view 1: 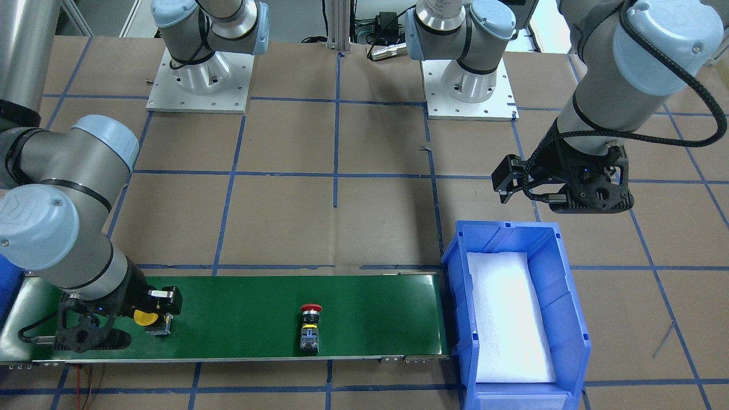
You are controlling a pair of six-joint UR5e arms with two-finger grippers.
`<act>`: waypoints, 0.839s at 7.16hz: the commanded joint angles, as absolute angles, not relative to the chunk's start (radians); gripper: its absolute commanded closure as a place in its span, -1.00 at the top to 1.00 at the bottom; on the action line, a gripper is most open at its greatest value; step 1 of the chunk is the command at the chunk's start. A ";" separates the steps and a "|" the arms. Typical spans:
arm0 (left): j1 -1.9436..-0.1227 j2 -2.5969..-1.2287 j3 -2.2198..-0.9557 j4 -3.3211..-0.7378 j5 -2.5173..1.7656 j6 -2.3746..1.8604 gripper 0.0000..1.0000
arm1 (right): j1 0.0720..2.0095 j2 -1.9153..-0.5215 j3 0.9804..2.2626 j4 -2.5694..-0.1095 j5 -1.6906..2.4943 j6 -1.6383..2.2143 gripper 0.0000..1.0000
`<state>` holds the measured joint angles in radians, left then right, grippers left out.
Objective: Transport two buttons from left to right
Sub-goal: 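Lower the right gripper and grasp the yellow-capped button on the conveyor, then carry the yellow-capped button with the right gripper toward the far blue bin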
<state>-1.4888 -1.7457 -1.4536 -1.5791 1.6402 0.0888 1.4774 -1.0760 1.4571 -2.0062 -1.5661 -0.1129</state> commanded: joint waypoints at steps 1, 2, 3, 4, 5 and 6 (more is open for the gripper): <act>-1.488 -1.746 -1.454 -1.578 1.641 0.089 1.00 | 1.437 -1.086 1.442 -2.006 -1.568 -0.133 -0.88; -1.489 -1.746 -1.454 -1.577 1.638 0.090 1.00 | 1.401 -1.092 1.409 -2.005 -1.571 -0.173 -0.88; -1.489 -1.746 -1.454 -1.577 1.640 0.091 1.00 | 1.319 -1.107 1.388 -1.987 -1.569 -0.234 -0.88; -1.489 -1.746 -1.454 -1.577 1.640 0.092 1.00 | 1.255 -1.132 1.385 -1.955 -1.574 -0.273 -0.87; -1.489 -1.746 -1.454 -1.577 1.640 0.092 1.00 | 1.214 -1.138 1.384 -1.950 -1.653 -0.281 -0.87; -1.489 -1.746 -1.454 -1.575 1.640 0.092 1.00 | 1.137 -1.140 1.375 -1.948 -1.672 -0.349 -0.87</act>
